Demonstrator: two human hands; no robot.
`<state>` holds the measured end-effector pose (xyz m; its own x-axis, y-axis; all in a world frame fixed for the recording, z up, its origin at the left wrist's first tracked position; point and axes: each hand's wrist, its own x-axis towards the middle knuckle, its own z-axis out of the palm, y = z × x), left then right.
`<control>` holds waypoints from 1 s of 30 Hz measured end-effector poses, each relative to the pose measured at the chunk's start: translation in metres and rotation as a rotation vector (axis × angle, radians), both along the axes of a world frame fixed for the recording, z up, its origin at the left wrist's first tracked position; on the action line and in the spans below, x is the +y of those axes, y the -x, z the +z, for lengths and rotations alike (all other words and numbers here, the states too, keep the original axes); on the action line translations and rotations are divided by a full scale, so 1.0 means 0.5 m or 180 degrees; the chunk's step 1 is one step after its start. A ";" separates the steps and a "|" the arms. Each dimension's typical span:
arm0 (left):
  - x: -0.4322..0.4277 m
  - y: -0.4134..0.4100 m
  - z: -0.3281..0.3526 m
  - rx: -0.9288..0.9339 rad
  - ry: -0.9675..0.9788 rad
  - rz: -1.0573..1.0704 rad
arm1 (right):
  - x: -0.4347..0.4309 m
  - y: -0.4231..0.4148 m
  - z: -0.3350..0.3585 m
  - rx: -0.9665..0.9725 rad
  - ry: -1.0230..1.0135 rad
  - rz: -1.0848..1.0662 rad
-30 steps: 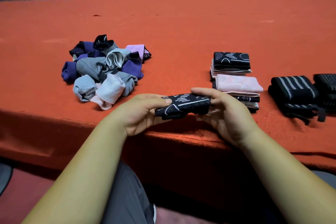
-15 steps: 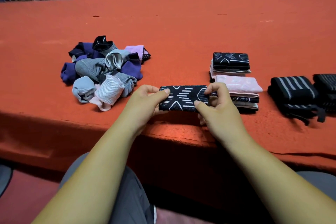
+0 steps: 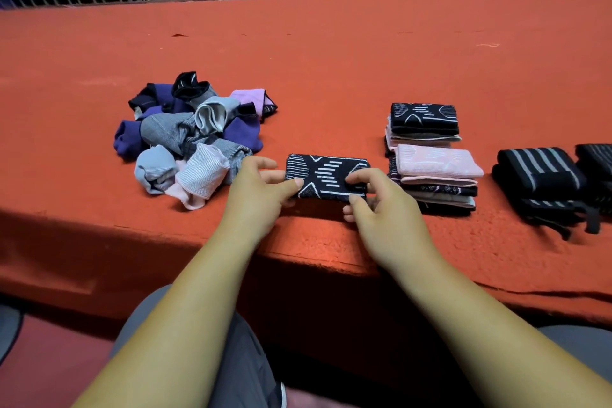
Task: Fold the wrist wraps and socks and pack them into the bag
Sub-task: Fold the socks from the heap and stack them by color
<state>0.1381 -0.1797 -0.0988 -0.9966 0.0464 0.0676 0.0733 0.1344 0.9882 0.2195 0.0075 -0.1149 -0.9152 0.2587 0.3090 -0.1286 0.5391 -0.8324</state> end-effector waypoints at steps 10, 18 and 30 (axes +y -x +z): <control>0.034 0.107 0.000 0.0644 0.0653 0.0268 | -0.031 0.108 0.027 -0.0111 -0.0927 -0.0459; 0.103 0.229 0.032 0.0654 0.1316 -0.0264 | -0.034 0.251 0.054 -0.0669 -0.0928 -0.0819; 0.141 0.344 -0.059 0.0777 0.2483 -0.0823 | -0.014 0.326 -0.013 -0.1295 -0.1579 -0.1171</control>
<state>-0.0339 -0.1094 -0.1281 -0.9099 0.3928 0.1332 0.3942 0.7190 0.5725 0.0564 0.0005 -0.1212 -0.8634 0.4889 0.1242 0.3997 0.8133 -0.4229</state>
